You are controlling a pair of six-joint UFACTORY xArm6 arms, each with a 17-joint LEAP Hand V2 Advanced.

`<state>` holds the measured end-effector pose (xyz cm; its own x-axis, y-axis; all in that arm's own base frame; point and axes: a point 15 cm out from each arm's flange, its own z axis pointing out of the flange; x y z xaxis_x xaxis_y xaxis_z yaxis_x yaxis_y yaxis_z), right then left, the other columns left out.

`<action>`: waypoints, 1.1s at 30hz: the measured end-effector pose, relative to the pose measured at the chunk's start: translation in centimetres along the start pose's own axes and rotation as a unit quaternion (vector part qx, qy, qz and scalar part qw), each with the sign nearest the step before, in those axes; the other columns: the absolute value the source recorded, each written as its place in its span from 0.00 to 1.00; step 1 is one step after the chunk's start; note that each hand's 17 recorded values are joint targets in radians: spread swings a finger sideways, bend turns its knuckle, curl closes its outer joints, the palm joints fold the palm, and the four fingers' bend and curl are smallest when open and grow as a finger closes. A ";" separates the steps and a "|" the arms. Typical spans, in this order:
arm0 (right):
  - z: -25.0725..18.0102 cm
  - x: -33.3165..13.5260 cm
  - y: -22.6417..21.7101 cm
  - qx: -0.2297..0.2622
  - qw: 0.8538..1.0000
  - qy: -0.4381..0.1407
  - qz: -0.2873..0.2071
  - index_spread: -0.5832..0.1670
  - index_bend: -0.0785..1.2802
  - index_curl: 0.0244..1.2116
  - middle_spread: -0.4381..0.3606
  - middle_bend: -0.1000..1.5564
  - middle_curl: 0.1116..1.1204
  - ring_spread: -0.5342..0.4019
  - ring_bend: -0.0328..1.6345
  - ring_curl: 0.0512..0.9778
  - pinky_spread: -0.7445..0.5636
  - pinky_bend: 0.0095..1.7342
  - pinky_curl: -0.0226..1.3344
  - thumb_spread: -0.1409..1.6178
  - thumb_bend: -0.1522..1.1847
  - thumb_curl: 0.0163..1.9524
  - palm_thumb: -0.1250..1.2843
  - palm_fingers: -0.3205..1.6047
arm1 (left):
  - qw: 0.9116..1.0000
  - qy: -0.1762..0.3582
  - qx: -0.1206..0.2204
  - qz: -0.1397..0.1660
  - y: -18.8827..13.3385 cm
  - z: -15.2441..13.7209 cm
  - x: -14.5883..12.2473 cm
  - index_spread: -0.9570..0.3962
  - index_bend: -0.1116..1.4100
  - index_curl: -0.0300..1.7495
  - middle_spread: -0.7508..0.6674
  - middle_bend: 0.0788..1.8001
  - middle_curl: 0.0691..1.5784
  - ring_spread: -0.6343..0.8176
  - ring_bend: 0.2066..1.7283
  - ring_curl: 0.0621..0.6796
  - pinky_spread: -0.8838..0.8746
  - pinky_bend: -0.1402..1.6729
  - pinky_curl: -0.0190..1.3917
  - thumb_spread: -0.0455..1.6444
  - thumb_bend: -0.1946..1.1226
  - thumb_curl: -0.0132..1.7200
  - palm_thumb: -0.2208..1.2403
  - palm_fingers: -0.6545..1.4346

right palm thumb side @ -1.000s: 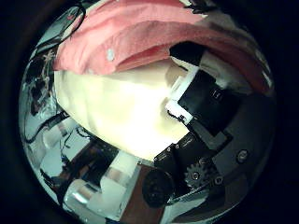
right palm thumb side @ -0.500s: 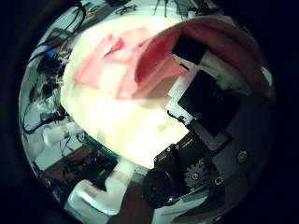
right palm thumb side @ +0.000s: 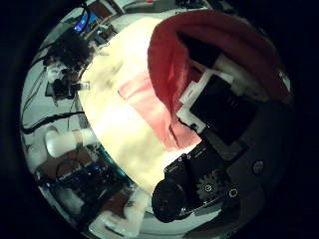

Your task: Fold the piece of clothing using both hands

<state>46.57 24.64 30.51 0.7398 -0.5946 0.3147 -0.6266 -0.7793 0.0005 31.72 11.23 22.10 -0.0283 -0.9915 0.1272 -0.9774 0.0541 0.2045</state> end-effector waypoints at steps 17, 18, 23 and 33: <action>2.9 -7.5 -7.4 0.043 0.993 -0.111 0.000 0.32 0.45 0.56 0.31 0.71 0.57 0.25 0.76 0.55 0.17 0.68 0.42 0.80 0.10 0.28 0.65 0.41 | 1.000 0.005 0.000 -0.011 1.0 0.4 -0.6 0.78 0.18 0.20 0.66 0.06 0.16 0.76 0.14 0.27 0.76 0.23 0.24 0.75 0.14 0.20 0.54 0.34; 2.9 -7.6 -7.3 0.044 0.992 -0.120 0.003 0.30 0.40 0.53 0.32 0.67 0.54 0.26 0.71 0.52 0.22 0.66 0.41 0.80 0.10 0.27 0.64 0.29 | 1.000 0.005 0.001 -0.012 1.0 0.3 -0.6 0.78 0.18 0.20 0.66 0.06 0.16 0.76 0.14 0.27 0.76 0.23 0.24 0.75 0.14 0.20 0.54 0.34; 1.4 -7.7 -7.0 0.077 0.976 -0.202 -0.004 0.21 0.29 0.38 0.48 0.40 0.36 0.54 0.53 0.37 0.57 0.63 0.36 0.81 0.10 0.25 0.62 0.10 | 1.000 0.004 0.002 -0.008 0.9 0.2 -0.1 0.78 0.18 0.20 0.66 0.06 0.16 0.76 0.14 0.27 0.76 0.23 0.24 0.75 0.14 0.20 0.54 0.34; -7.2 0.5 -1.7 0.140 0.963 -0.223 0.049 0.18 0.19 0.30 0.61 0.24 0.24 0.79 0.40 0.24 0.89 0.54 0.27 0.77 0.10 0.24 0.63 0.16 | 1.000 0.004 0.004 -0.002 1.4 -0.8 1.0 0.78 0.19 0.20 0.65 0.06 0.16 0.76 0.14 0.27 0.76 0.22 0.24 0.75 0.14 0.20 0.54 0.34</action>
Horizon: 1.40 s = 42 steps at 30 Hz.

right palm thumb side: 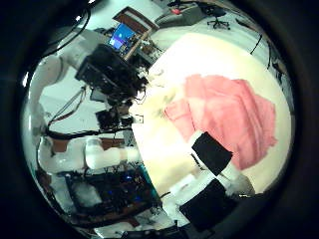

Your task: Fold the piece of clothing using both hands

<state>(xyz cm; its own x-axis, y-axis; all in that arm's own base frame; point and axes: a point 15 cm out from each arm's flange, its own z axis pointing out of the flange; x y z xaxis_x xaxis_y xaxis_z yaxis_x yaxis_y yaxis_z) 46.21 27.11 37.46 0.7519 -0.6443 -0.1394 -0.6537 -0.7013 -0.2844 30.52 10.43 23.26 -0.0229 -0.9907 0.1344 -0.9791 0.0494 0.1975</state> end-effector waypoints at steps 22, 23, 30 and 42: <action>-7.4 2.0 22.3 -0.179 0.964 -0.003 0.198 0.32 0.17 0.23 0.68 0.19 0.21 0.86 0.26 0.17 0.92 0.35 0.19 0.79 0.10 0.19 0.49 0.15 | 0.997 -0.030 0.013 0.063 -2.7 -3.0 13.0 0.78 0.19 0.20 0.69 0.06 0.16 0.76 0.15 0.27 0.76 0.22 0.24 0.75 0.14 0.20 0.53 0.34; -6.8 1.8 23.0 -0.186 0.961 -0.006 0.202 0.32 0.18 0.23 0.68 0.19 0.21 0.86 0.25 0.17 0.92 0.34 0.19 0.79 0.10 0.19 0.48 0.15 | 0.997 -0.031 0.020 0.067 -3.3 -3.1 13.7 0.78 0.19 0.20 0.69 0.06 0.16 0.76 0.14 0.27 0.76 0.22 0.24 0.75 0.14 0.20 0.53 0.34; -4.5 0.9 25.5 -0.216 0.951 -0.020 0.218 0.34 0.18 0.22 0.71 0.18 0.20 0.87 0.23 0.17 0.91 0.32 0.19 0.81 0.10 0.18 0.48 0.16 | 0.993 -0.043 0.046 0.095 -7.4 0.0 15.3 0.78 0.18 0.20 0.71 0.07 0.15 0.77 0.16 0.27 0.76 0.22 0.24 0.75 0.13 0.19 0.49 0.34; -4.1 1.7 27.9 -0.237 0.945 -0.008 0.227 0.36 0.18 0.22 0.75 0.18 0.20 0.88 0.21 0.17 0.91 0.30 0.21 0.82 0.11 0.16 0.49 0.17 | 0.985 -0.068 -0.123 0.098 -4.8 8.6 14.1 0.79 0.17 0.19 0.66 0.10 0.17 0.75 0.17 0.27 0.75 0.22 0.24 0.76 0.14 0.19 0.47 0.36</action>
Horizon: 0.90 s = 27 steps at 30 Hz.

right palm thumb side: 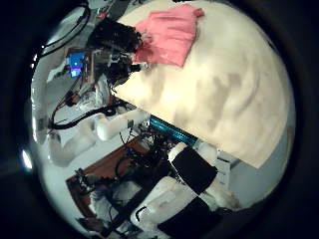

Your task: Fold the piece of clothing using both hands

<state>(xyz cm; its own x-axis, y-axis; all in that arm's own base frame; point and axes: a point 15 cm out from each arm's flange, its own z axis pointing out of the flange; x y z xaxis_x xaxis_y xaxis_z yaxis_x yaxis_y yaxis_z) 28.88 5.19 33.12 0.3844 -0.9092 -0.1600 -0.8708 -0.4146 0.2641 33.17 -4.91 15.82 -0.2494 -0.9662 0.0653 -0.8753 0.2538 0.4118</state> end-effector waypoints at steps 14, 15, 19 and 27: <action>-2.6 -0.6 1.8 0.044 0.999 0.015 -0.001 0.36 0.18 0.22 0.73 0.18 0.20 0.86 0.20 0.19 0.92 0.27 0.21 0.83 0.11 0.15 0.52 0.20 | 0.995 0.001 0.100 -0.005 5.0 -9.7 0.9 0.79 0.17 0.18 0.66 0.09 0.18 0.75 0.17 0.27 0.76 0.21 0.24 0.78 0.14 0.18 0.47 0.35; -3.1 -0.8 2.2 0.055 0.998 0.018 0.001 0.36 0.18 0.22 0.73 0.18 0.20 0.86 0.20 0.19 0.92 0.27 0.21 0.83 0.11 0.15 0.52 0.21 | 0.992 -0.002 0.126 -0.012 6.0 -11.3 1.0 0.79 0.18 0.18 0.66 0.09 0.18 0.75 0.17 0.27 0.76 0.22 0.24 0.77 0.14 0.18 0.47 0.36; -4.4 -0.2 3.5 0.084 0.996 0.023 0.019 0.36 0.19 0.23 0.71 0.17 0.20 0.86 0.20 0.20 0.92 0.27 0.22 0.83 0.10 0.15 0.52 0.21 | 0.981 -0.007 0.188 -0.036 8.8 -15.1 1.0 0.78 0.18 0.18 0.65 0.09 0.18 0.74 0.18 0.27 0.75 0.21 0.24 0.77 0.14 0.19 0.48 0.36; -4.8 0.6 4.2 0.096 0.993 0.017 0.072 0.36 0.19 0.23 0.71 0.17 0.19 0.86 0.19 0.20 0.92 0.25 0.22 0.82 0.10 0.15 0.51 0.22 | 0.972 0.011 0.216 -0.087 11.3 -14.7 -0.9 0.76 0.18 0.18 0.63 0.09 0.19 0.72 0.17 0.26 0.75 0.21 0.24 0.75 0.14 0.19 0.50 0.37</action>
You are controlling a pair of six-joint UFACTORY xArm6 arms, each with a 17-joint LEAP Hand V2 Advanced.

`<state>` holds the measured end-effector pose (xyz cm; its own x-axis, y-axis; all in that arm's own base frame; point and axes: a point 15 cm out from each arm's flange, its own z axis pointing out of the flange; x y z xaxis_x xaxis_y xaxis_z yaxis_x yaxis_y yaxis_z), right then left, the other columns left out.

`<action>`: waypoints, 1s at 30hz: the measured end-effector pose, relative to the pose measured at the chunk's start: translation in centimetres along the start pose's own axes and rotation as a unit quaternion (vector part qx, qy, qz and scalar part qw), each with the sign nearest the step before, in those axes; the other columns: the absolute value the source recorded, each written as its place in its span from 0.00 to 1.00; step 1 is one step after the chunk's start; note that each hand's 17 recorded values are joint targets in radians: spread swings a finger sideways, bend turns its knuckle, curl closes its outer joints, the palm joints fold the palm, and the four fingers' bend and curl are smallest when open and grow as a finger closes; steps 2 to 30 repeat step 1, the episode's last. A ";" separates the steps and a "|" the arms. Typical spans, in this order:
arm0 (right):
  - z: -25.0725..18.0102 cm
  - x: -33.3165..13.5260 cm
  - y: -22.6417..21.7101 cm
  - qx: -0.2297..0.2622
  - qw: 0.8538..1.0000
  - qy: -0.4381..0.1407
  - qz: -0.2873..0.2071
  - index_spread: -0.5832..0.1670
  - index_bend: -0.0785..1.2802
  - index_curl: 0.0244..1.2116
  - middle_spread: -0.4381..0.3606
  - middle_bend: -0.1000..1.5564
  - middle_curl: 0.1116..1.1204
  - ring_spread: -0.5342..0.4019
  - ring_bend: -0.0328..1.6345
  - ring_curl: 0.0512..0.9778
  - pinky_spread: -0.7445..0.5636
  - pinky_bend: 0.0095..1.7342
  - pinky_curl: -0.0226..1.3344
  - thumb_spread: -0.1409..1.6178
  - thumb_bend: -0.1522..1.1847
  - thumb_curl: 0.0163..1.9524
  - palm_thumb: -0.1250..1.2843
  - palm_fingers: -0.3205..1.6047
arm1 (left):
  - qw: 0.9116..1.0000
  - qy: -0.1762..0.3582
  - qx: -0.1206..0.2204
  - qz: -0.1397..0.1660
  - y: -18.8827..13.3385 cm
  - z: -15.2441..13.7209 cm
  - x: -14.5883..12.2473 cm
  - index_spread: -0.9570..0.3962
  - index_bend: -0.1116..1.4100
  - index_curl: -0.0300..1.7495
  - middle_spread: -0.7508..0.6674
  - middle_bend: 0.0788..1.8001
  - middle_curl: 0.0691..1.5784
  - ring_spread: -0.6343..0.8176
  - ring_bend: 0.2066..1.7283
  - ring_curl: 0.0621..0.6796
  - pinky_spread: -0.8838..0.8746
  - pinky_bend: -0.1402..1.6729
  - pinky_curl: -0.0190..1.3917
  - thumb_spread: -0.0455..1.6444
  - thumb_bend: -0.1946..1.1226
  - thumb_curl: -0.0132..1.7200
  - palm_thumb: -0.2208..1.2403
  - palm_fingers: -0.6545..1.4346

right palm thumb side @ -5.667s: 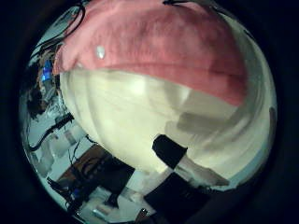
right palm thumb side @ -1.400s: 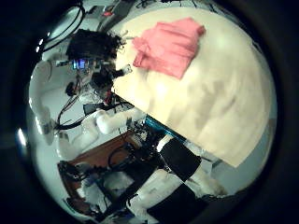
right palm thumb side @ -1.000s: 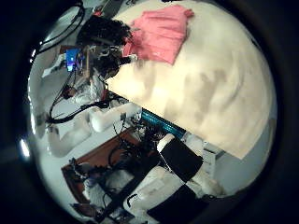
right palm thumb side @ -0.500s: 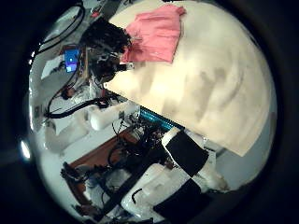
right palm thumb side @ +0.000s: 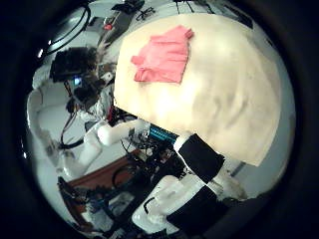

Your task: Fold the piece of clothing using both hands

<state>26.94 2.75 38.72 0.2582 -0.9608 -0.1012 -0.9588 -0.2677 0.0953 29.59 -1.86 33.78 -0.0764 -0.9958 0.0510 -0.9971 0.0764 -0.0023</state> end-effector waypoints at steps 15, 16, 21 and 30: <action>0.1 -0.2 0.0 -0.001 1.000 0.001 -0.002 0.36 0.19 0.24 0.71 0.17 0.19 0.86 0.19 0.20 0.92 0.25 0.22 0.82 0.10 0.15 0.51 0.22 | 1.000 0.000 0.002 -0.003 -0.1 0.1 -0.2 0.76 0.18 0.18 0.63 0.09 0.19 0.72 0.17 0.26 0.75 0.21 0.24 0.75 0.14 0.19 0.50 0.37; 0.1 -0.2 0.0 -0.001 1.000 0.001 -0.002 0.36 0.19 0.24 0.71 0.17 0.19 0.86 0.19 0.20 0.92 0.25 0.22 0.82 0.10 0.15 0.51 0.22 | 1.000 0.000 0.002 -0.003 -0.1 0.1 -0.2 0.76 0.18 0.18 0.63 0.09 0.19 0.72 0.17 0.26 0.75 0.21 0.24 0.75 0.14 0.19 0.50 0.37; 0.1 -0.2 0.0 -0.001 1.000 0.001 -0.002 0.36 0.19 0.24 0.71 0.17 0.19 0.86 0.19 0.20 0.92 0.25 0.22 0.82 0.10 0.15 0.51 0.22 | 1.000 0.000 0.002 -0.003 -0.1 0.1 -0.2 0.76 0.18 0.18 0.63 0.09 0.19 0.72 0.17 0.26 0.75 0.21 0.24 0.75 0.14 0.19 0.50 0.37; 0.1 -0.2 0.0 -0.001 1.000 0.001 -0.002 0.36 0.19 0.24 0.71 0.17 0.19 0.86 0.19 0.20 0.92 0.25 0.22 0.82 0.10 0.15 0.51 0.22 | 1.000 0.000 0.002 -0.003 -0.1 0.1 -0.2 0.76 0.18 0.18 0.63 0.09 0.19 0.72 0.17 0.26 0.75 0.21 0.24 0.75 0.14 0.19 0.50 0.37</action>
